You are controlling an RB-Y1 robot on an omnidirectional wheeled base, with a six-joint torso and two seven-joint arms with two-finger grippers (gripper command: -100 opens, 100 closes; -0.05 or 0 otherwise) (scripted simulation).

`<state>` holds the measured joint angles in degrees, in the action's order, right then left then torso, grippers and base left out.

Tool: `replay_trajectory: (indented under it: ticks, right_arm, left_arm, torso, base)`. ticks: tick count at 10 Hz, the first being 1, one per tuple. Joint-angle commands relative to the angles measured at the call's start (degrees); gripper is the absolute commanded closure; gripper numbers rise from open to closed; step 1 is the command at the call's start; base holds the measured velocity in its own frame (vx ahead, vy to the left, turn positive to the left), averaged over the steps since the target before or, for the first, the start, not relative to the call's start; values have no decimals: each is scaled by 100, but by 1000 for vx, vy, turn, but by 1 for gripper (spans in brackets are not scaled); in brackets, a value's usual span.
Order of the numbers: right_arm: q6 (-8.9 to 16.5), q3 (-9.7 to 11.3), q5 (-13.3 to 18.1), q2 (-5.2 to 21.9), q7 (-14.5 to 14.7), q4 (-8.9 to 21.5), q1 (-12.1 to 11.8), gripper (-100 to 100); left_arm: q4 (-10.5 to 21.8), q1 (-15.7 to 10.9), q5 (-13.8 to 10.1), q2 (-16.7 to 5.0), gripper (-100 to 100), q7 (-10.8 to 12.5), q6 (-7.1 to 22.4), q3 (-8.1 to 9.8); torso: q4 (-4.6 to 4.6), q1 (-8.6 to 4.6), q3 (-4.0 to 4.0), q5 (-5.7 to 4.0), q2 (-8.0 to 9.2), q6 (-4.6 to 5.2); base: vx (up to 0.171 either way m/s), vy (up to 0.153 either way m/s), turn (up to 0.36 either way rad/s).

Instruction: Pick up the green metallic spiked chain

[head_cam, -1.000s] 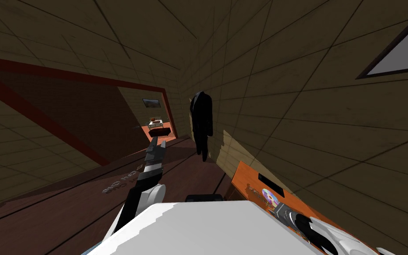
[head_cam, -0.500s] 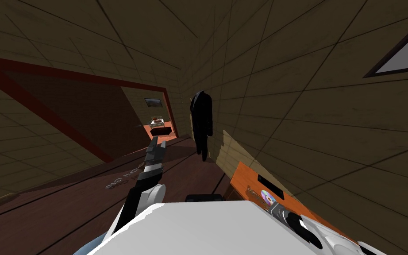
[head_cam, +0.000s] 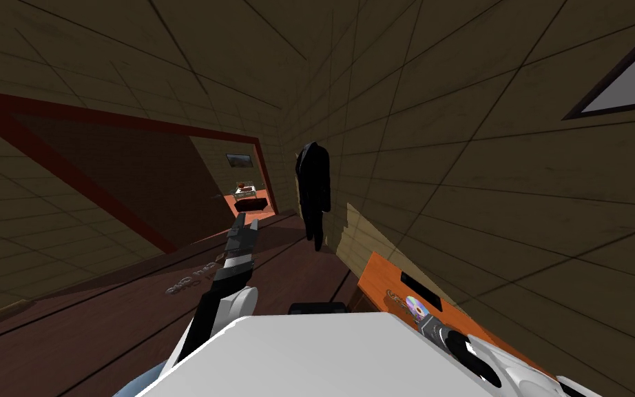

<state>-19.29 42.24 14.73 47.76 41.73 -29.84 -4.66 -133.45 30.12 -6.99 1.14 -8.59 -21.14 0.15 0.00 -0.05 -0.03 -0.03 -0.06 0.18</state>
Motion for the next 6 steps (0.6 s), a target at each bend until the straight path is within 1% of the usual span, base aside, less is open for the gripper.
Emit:
replay_trajectory:
  ticks: [1, 2, 3, 4, 5, 6]
  right_arm:
    - [0, 0, 0, 0, 0, 0, 0, 100]
    - [0, 0, 0, 0, 0, 0, 0, 0]
    - [-34, 48, -43, 185, -75, -154, -77, 100]
    - [-65, 61, -53, 230, -85, -169, -89, 100]
    - [-157, 101, -85, 365, -114, -214, -128, 100]
    - [-80, 76, -74, 340, -106, -276, -150, 100]
  left_arm:
    - [0, 0, 0, 0, 0, 0, 0, 0]
    - [0, 0, 0, 0, 0, 0, 0, 0]
    - [0, 0, 0, 0, 0, 0, 0, 0]
    - [0, 0, 0, 0, 0, 0, 0, 0]
    - [0, 0, 0, 0, 0, 0, 0, 0]
    - [0, 0, 0, 1, 0, 0, 0, 0]
  torso:
    - [0, 0, 0, 0, 0, 0]
    - [0, 1, 0, 0, 0, 0]
    - [0, 1, 0, 1, 0, 0]
    - [-1, 15, 0, 5, 1, 7]
    - [-2, 25, -1, 8, 0, 7]
    - [-2, 31, 0, 10, 2, 9]
  base:
    - [0, 0, 0]
    - [0, 0, 0]
    - [7, 43, -74]
    - [17, 63, -61]
    - [14, 73, -48]
    - [3, 34, -22]
